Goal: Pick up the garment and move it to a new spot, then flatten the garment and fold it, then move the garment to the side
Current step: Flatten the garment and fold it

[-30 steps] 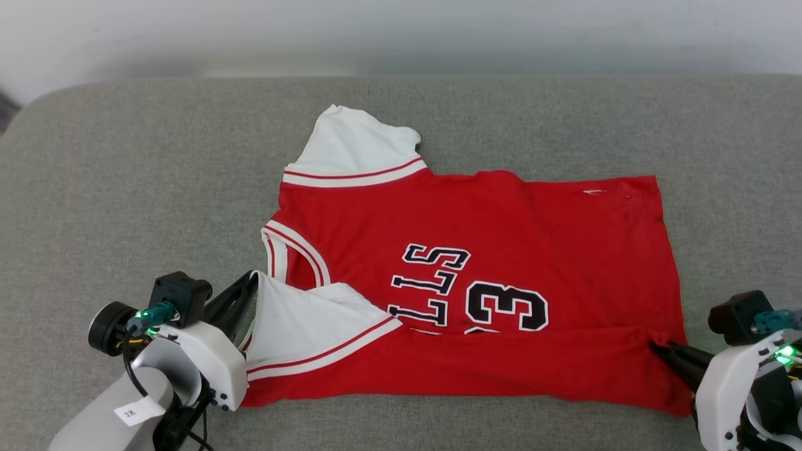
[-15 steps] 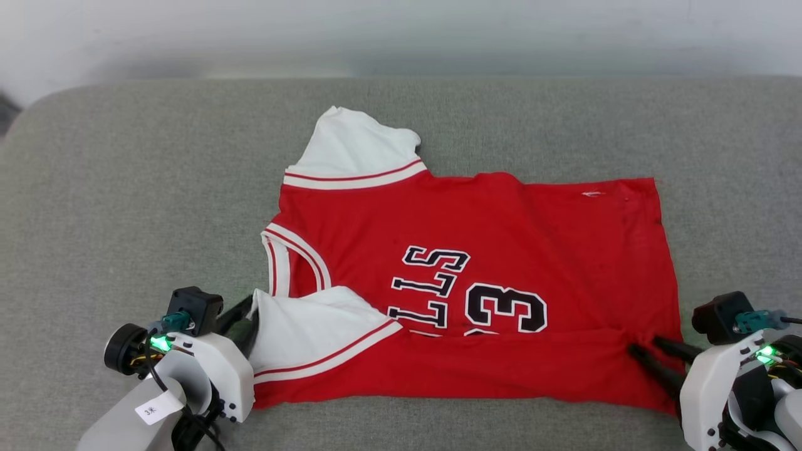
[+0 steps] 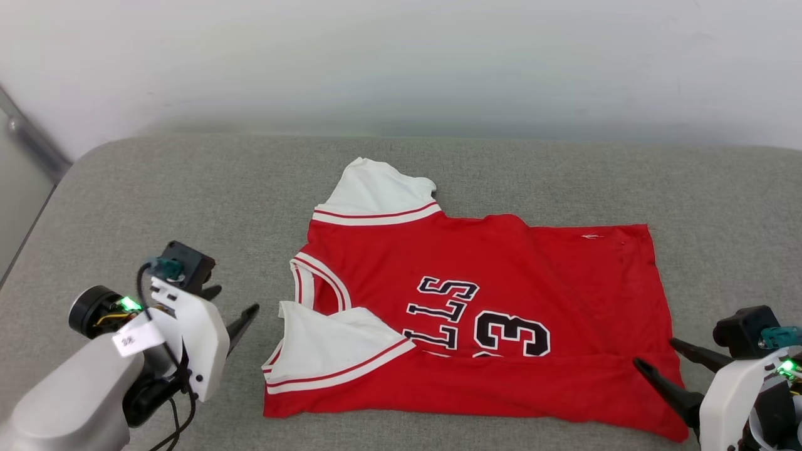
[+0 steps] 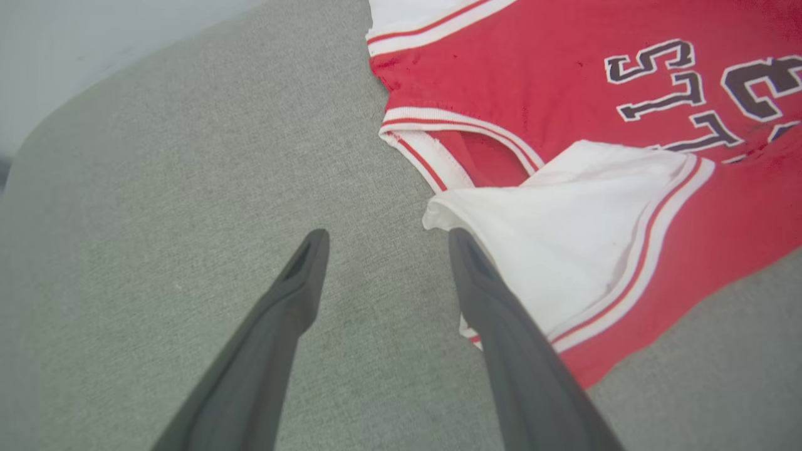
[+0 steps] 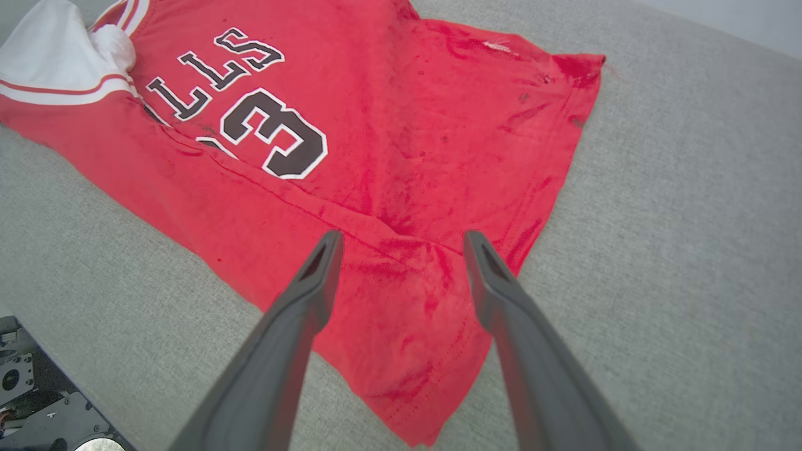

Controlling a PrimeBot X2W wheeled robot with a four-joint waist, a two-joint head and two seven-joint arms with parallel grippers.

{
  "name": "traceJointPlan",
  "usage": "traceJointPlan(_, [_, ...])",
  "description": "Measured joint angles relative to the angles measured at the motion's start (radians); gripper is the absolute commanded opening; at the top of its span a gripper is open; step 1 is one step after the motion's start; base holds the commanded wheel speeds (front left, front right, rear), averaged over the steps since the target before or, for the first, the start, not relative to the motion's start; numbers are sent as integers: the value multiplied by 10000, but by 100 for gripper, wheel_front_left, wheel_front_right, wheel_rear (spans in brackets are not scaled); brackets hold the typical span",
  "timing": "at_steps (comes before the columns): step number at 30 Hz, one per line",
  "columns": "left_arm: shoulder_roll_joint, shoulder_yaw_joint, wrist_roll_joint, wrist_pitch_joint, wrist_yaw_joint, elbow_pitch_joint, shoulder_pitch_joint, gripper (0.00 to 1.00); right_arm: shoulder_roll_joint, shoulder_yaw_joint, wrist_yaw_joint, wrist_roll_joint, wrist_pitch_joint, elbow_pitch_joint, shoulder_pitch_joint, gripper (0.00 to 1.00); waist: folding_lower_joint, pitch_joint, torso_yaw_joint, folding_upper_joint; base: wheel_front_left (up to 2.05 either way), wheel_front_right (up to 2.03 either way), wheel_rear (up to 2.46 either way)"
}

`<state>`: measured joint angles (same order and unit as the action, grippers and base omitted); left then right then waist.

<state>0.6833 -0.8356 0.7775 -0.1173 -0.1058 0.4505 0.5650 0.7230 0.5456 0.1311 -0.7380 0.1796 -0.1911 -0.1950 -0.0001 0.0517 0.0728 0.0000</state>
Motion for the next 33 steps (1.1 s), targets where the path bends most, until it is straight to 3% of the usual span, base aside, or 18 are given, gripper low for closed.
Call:
traceJointPlan(6, [560,-523,1423,-3593,-148,-1457,369,100,-54,-165,-2,123,255,293,63,100,0,-100,10,0,0,0,0])
traceJointPlan(11, [736,-986,2205,-5440,-176,-1927,395,100,-142,-192,-2,244,474,481,58,100,0,-14,-114,0,0,0,0])
traceJointPlan(17, [460,-1319,2543,-6209,-174,-1212,396,100,-213,-176,-2,290,690,644,-123,100,0,286,-334,0,0,0,0])
traceJointPlan(21, [-12,-1336,2754,-6167,-174,-351,379,100,-278,-136,-2,345,830,658,-363,100,1,547,-530,0,0,0,0])
traceJointPlan(26, [-201,-1492,2721,-6086,-236,470,418,100,-353,-13,0,364,938,594,-570,100,0,797,-779,0,0,0,0])
traceJointPlan(27, [-207,-1559,2729,-6098,-255,558,452,94,-355,0,-2,362,941,581,-584,100,0,821,-820,0,0,0,0])
traceJointPlan(28, [-205,-1632,2729,-6100,-257,591,483,20,-343,12,-2,357,957,562,-601,100,0,830,-851,0,0,0,0])
traceJointPlan(29, [-207,-1693,2721,-6038,-259,596,506,0,-311,25,-2,332,1037,550,-617,100,0,815,-865,0,0,0,0])
traceJointPlan(33, [-27,-2197,2527,-5710,-247,270,505,0,67,96,-2,349,1482,627,-854,100,1,643,-855,0,0,0,0])
